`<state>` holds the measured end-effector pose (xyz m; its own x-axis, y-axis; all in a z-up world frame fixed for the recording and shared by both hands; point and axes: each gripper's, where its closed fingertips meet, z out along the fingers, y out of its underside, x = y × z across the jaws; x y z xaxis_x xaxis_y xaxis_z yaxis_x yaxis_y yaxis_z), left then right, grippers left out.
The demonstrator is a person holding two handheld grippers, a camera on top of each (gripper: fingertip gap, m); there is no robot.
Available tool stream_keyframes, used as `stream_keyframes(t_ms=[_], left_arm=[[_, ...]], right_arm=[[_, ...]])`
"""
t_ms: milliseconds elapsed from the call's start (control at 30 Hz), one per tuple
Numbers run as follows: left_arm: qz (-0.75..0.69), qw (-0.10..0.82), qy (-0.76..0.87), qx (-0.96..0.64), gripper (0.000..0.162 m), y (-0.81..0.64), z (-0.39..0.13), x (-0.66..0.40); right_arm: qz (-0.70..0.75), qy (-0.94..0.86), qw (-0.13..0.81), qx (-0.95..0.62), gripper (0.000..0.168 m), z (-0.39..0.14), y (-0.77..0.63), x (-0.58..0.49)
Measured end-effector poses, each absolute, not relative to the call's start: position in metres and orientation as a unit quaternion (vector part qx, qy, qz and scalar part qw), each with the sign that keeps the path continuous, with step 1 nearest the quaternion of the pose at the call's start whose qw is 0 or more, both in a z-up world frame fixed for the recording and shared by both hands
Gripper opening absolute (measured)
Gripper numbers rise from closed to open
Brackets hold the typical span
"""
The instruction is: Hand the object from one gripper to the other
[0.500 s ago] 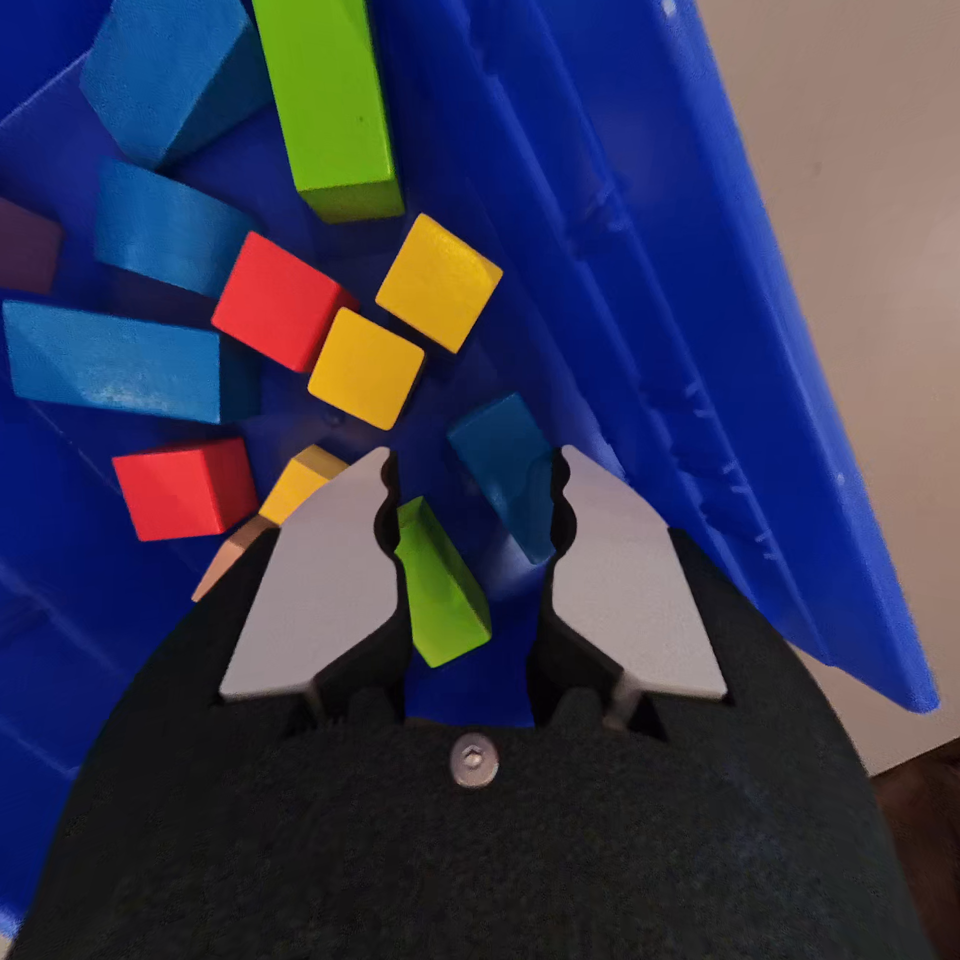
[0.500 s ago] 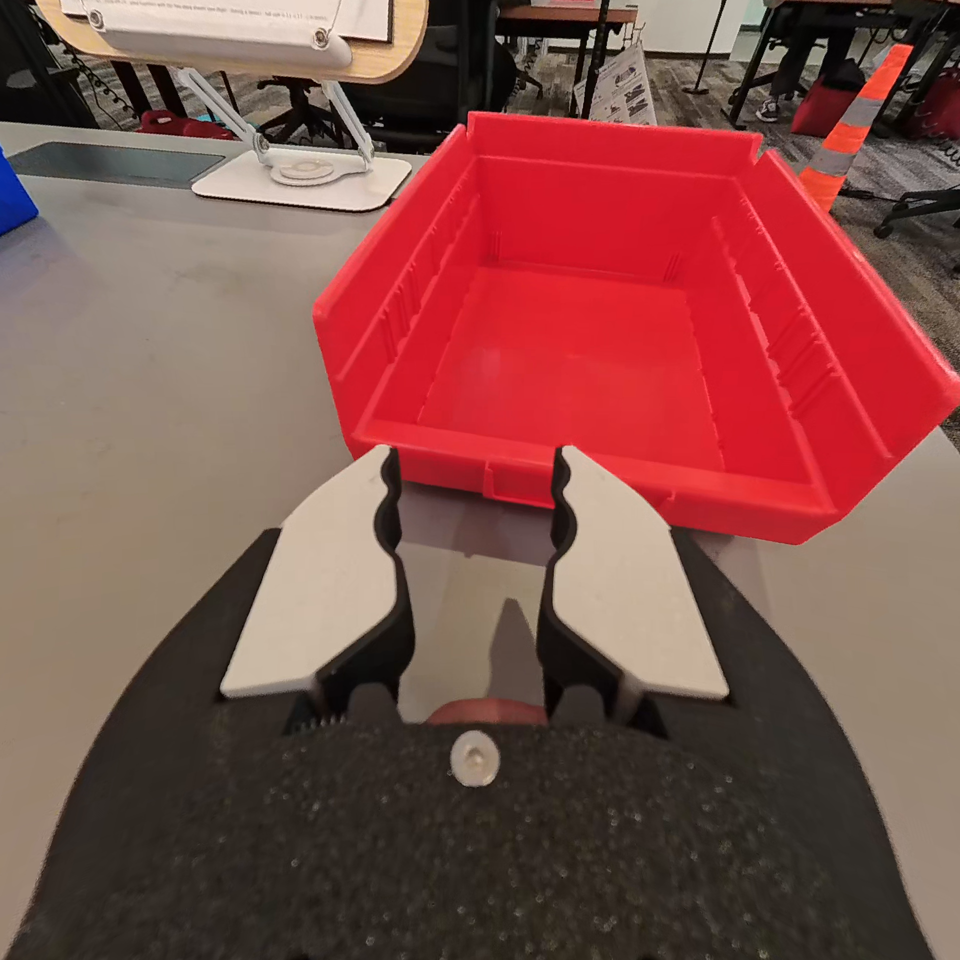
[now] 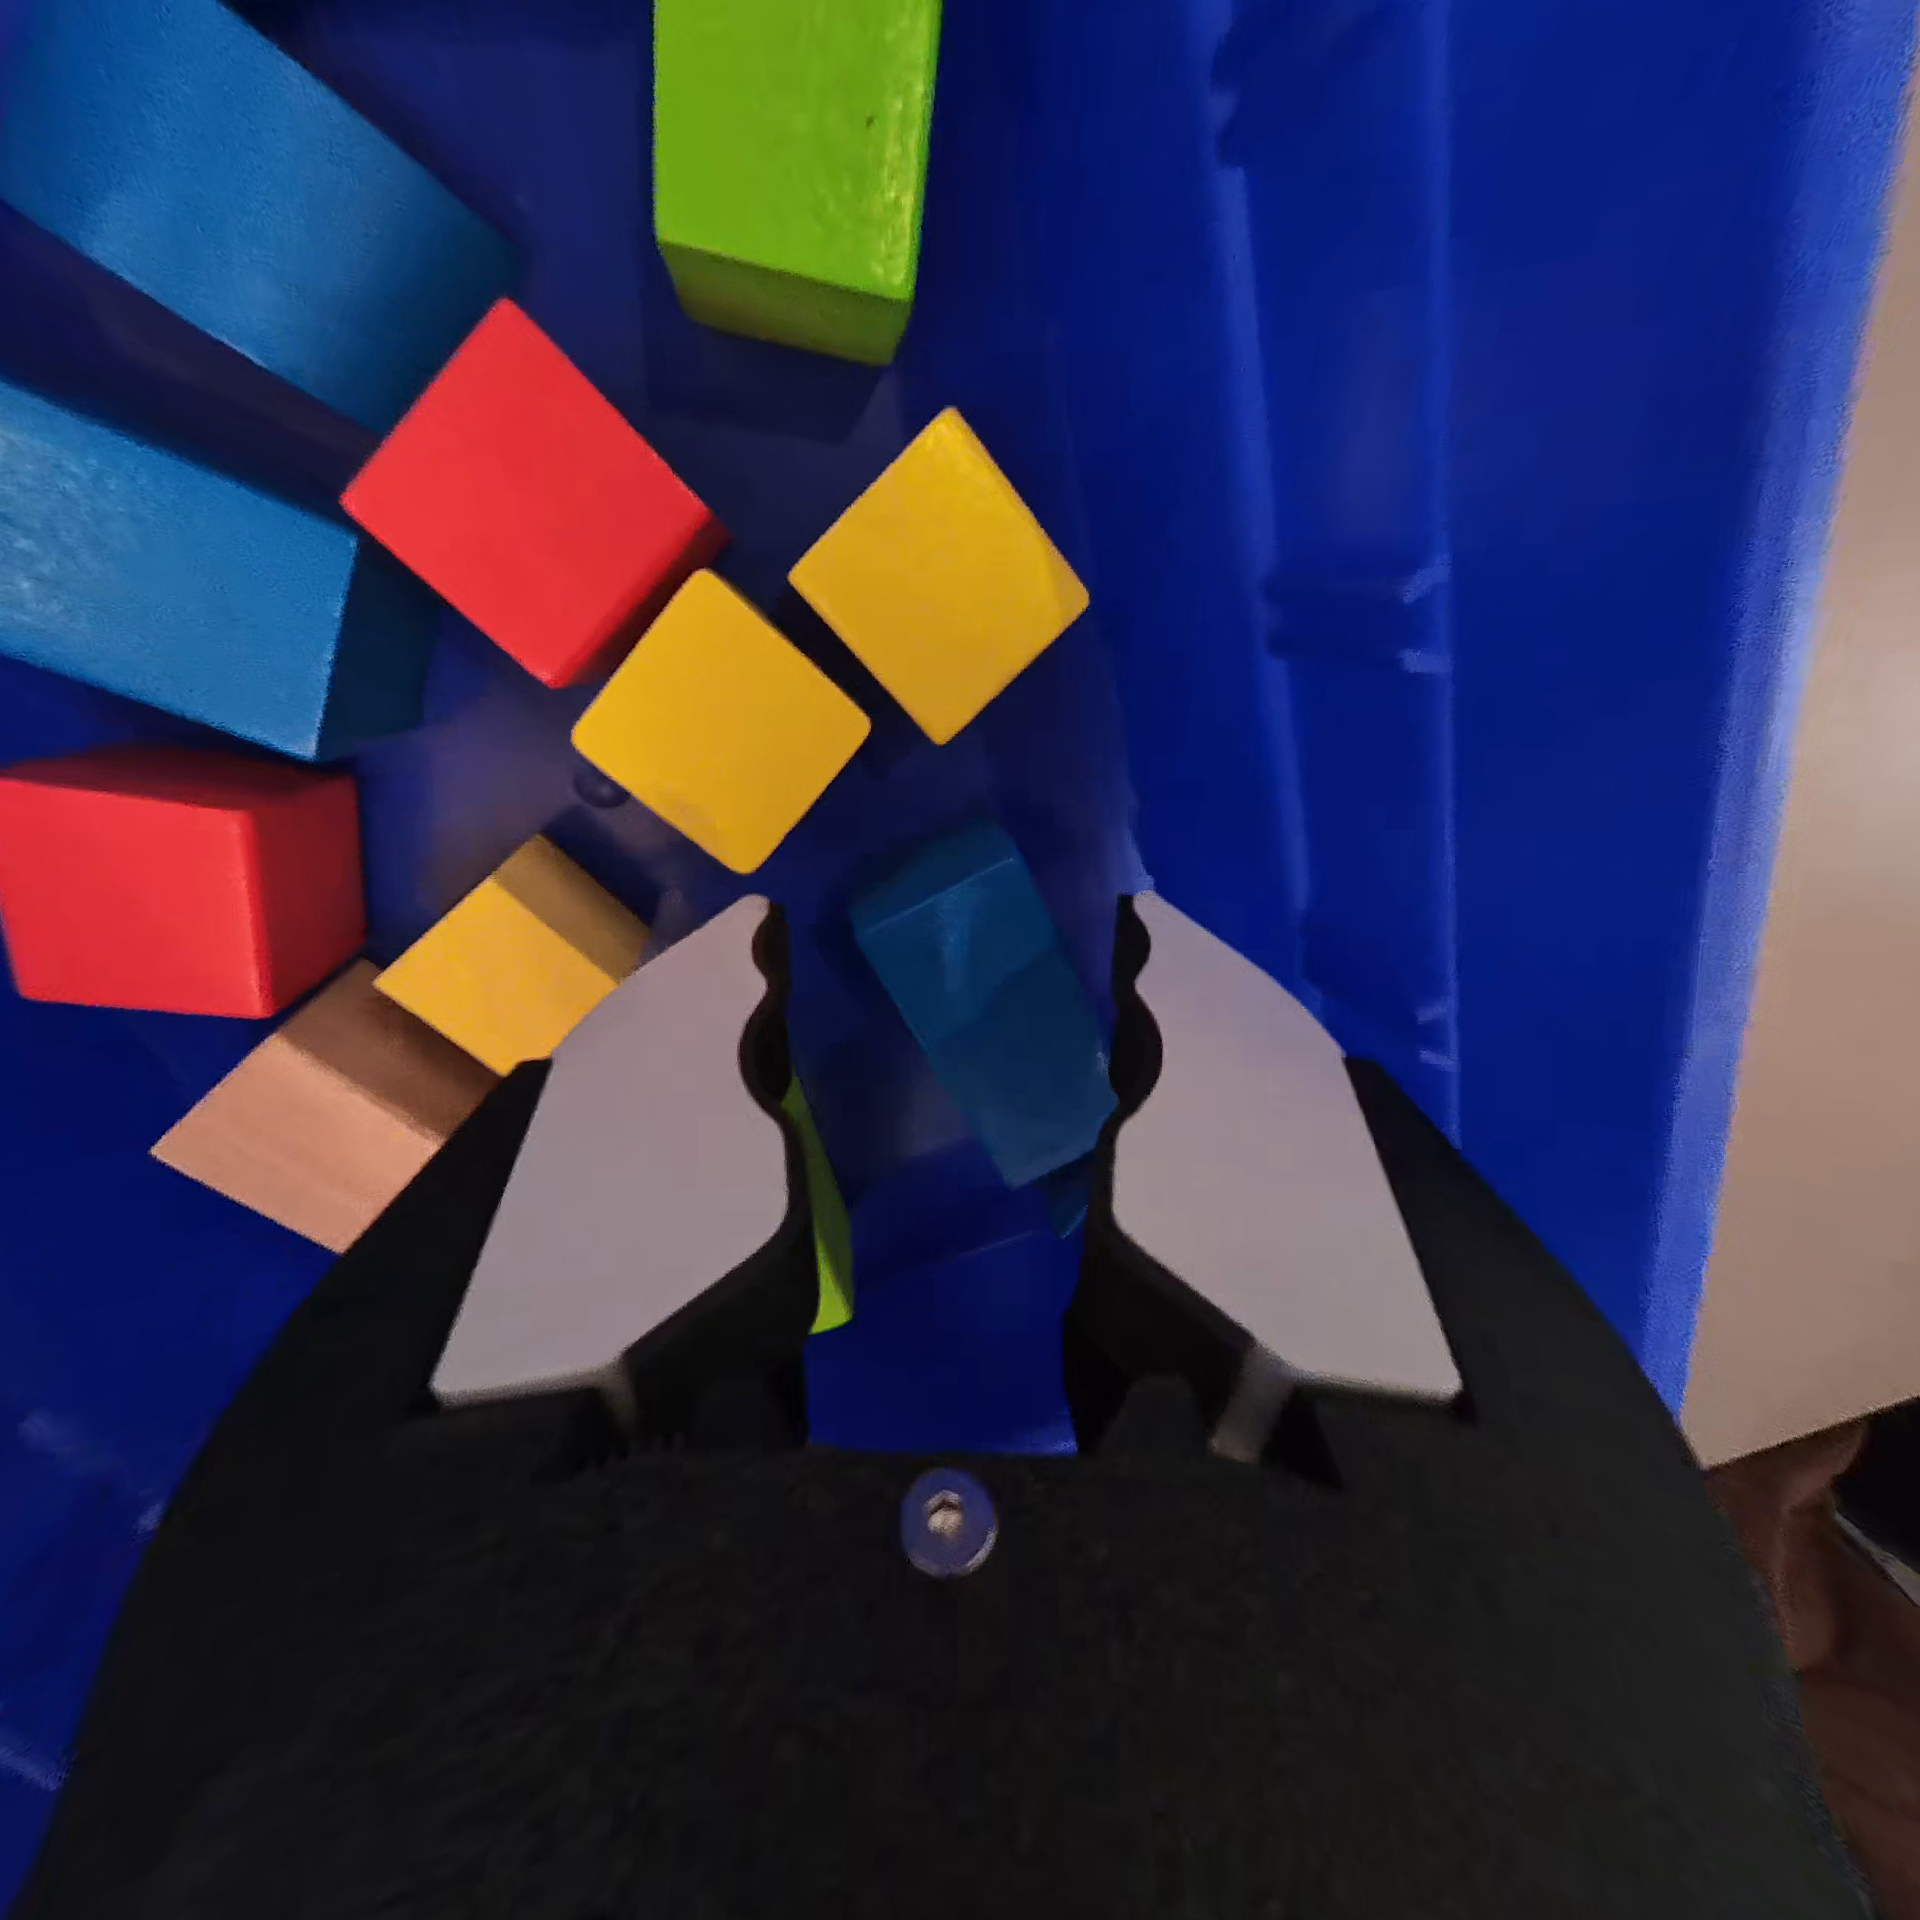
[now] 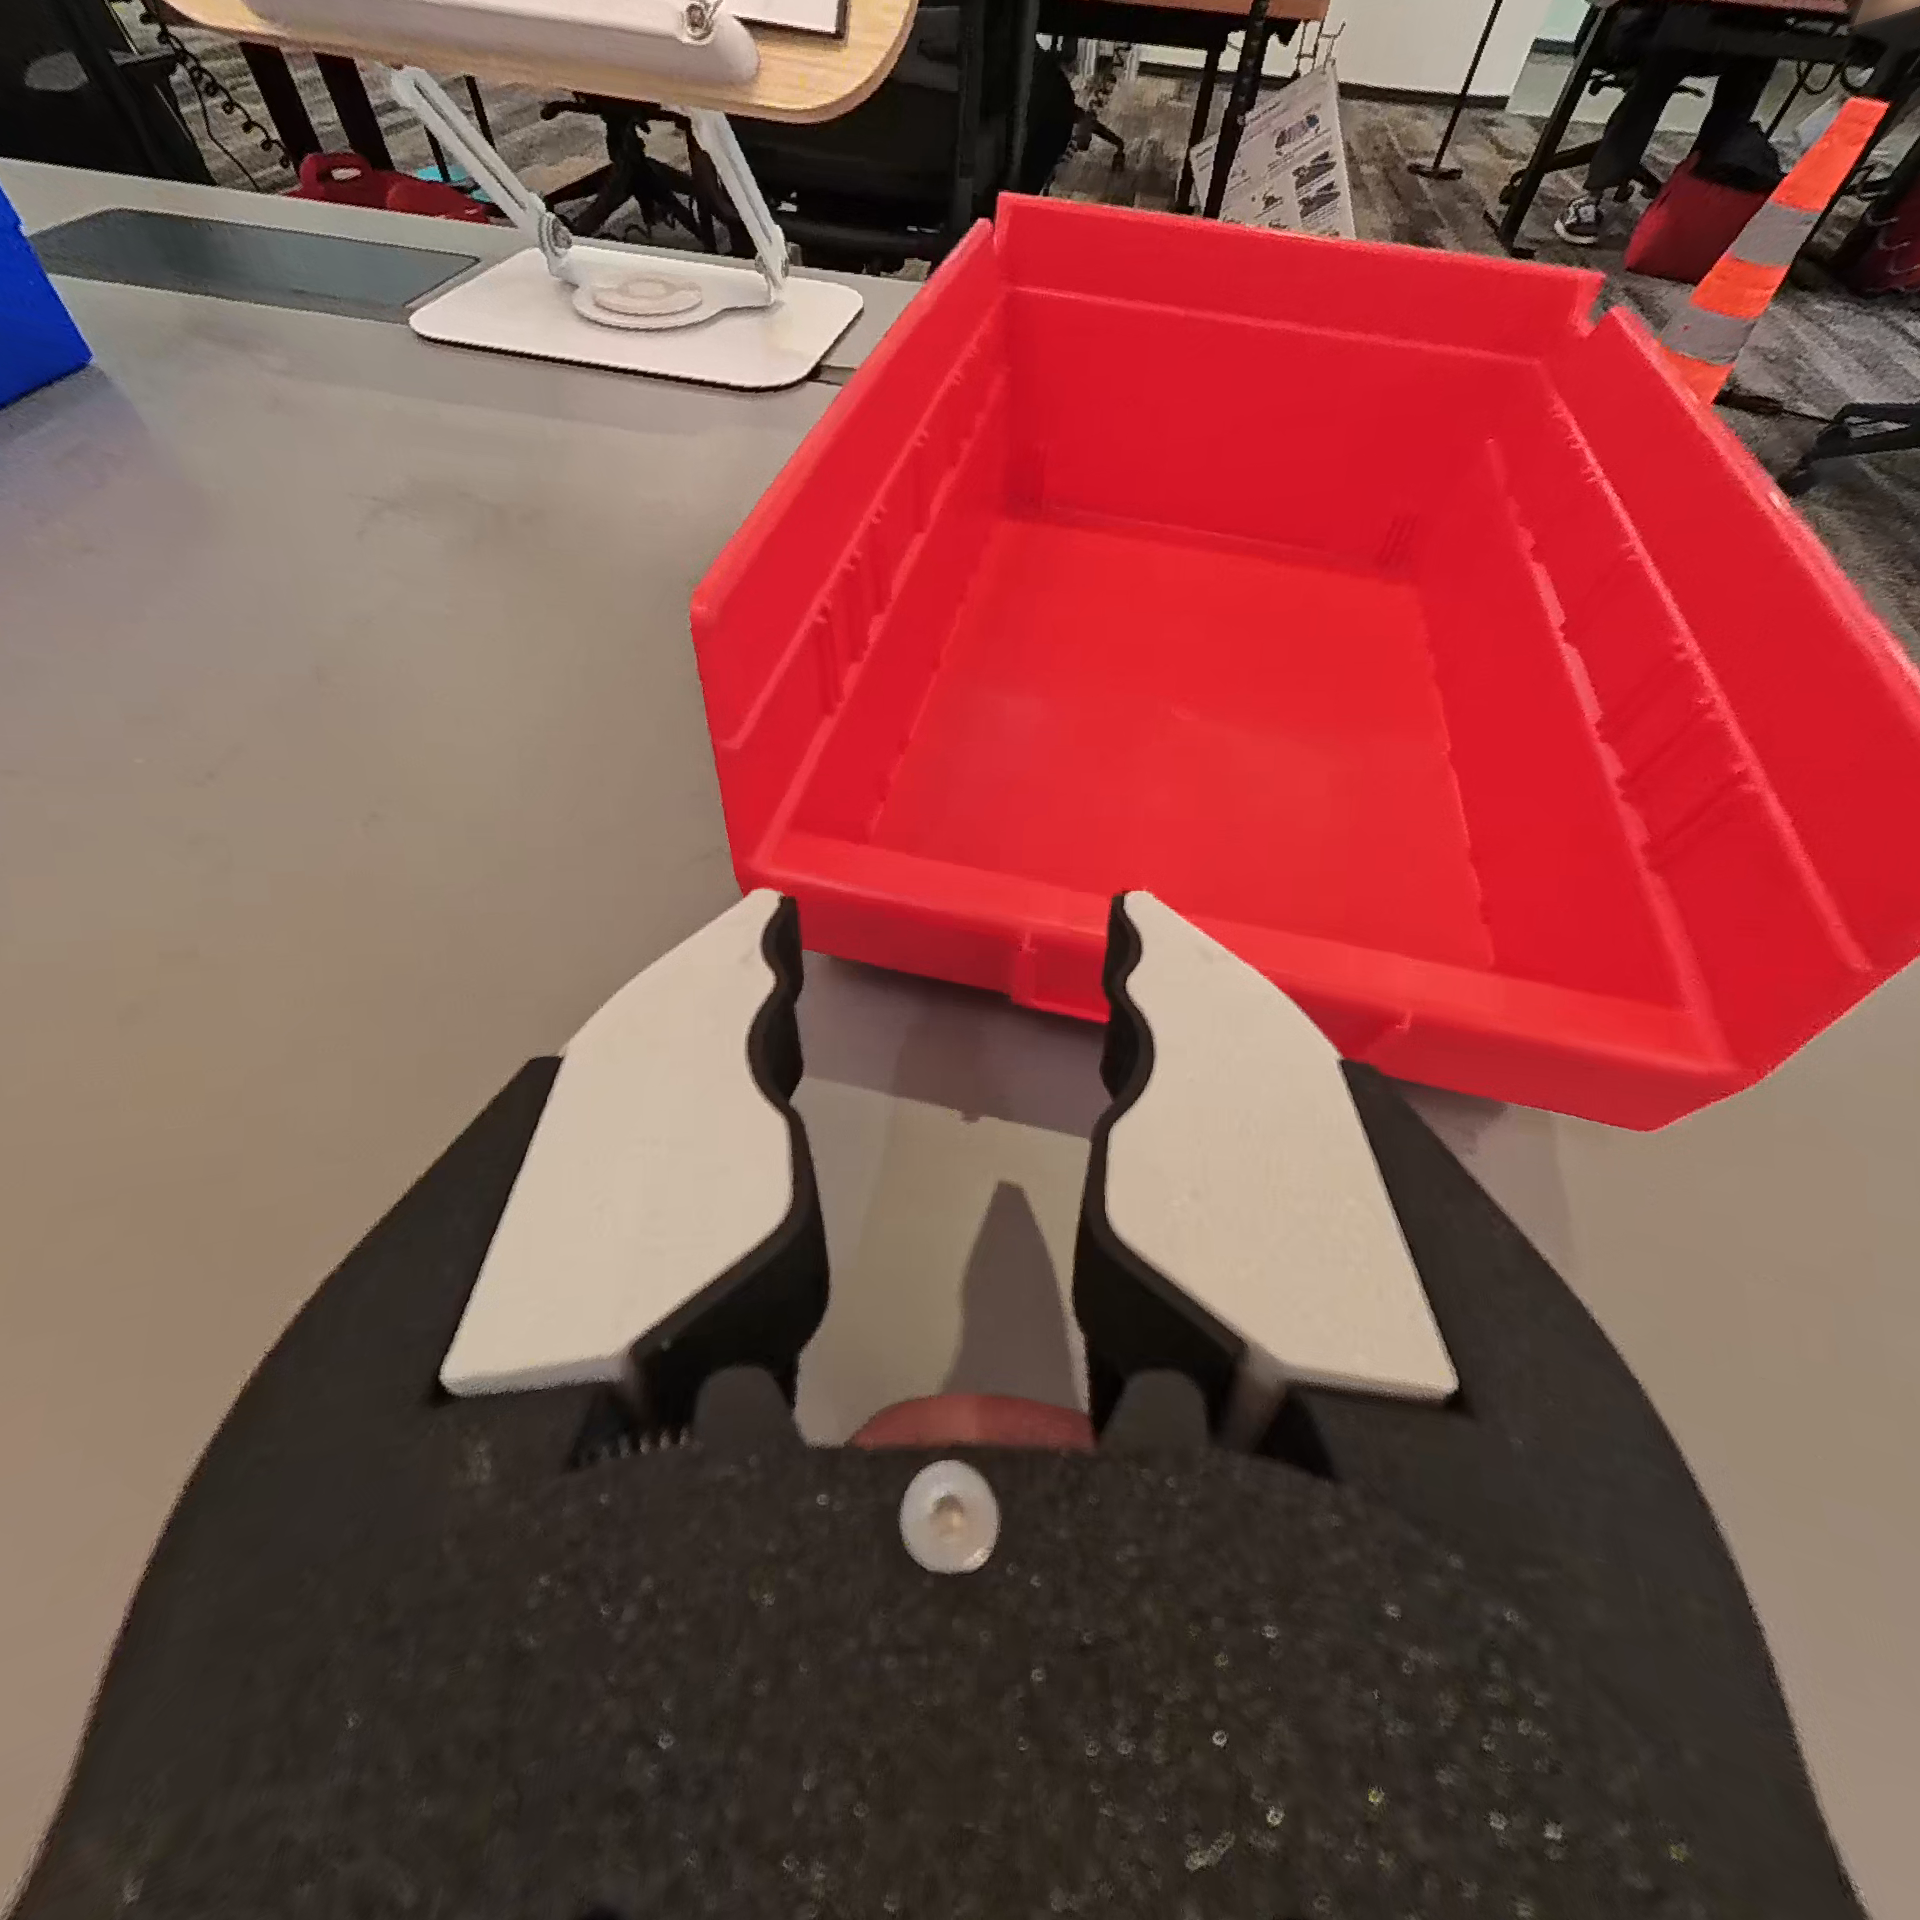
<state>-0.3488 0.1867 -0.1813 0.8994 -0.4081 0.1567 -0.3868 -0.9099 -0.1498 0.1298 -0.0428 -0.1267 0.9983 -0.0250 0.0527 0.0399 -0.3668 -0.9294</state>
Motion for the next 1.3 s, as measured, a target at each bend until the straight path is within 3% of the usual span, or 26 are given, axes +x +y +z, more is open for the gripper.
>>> stream_keyframes(t_ms=[133,300,467,700,767,900,1033,1233,1300], left_arm=[[-0.085,0.045,0.189,-0.977,0.041,0.19,-0.189,-0.35],[-0.099,0.052,0.2,-0.974,0.04,0.187,-0.184,-0.358],[-0.225,0.155,0.213,-0.938,0.039,0.195,-0.131,-0.363],[-0.439,0.333,0.327,-0.767,0.039,0.171,-0.015,-0.329],[-0.475,0.354,0.367,-0.717,0.039,0.153,0.007,-0.299],[-0.552,0.364,0.418,-0.623,0.039,0.115,0.041,-0.227],[-0.59,0.349,0.452,-0.571,0.039,0.089,0.049,-0.16],[-0.6,0.31,0.491,-0.55,0.038,0.067,0.03,-0.095],[-0.605,0.298,0.496,-0.547,0.038,0.063,0.024,-0.086]], right_arm=[[-0.032,-0.015,0.56,-0.828,0.056,-0.128,-0.043,0.126],[-0.05,-0.023,0.559,-0.827,0.056,-0.127,-0.045,0.129],[-0.017,-0.022,0.58,-0.814,0.055,-0.113,-0.044,0.122],[0.256,-0.106,0.582,-0.765,0.057,-0.049,-0.02,0.023],[0.362,-0.107,0.548,-0.746,0.069,-0.036,-0.004,-0.011],[0.55,-0.117,0.445,-0.697,0.072,-0.02,0.027,-0.075],[0.682,-0.141,0.394,-0.6,0.064,0.005,0.038,-0.115],[0.725,-0.149,0.366,-0.564,0.059,0.007,0.044,-0.126],[0.724,-0.148,0.369,-0.564,0.05,0.003,0.045,-0.121]])
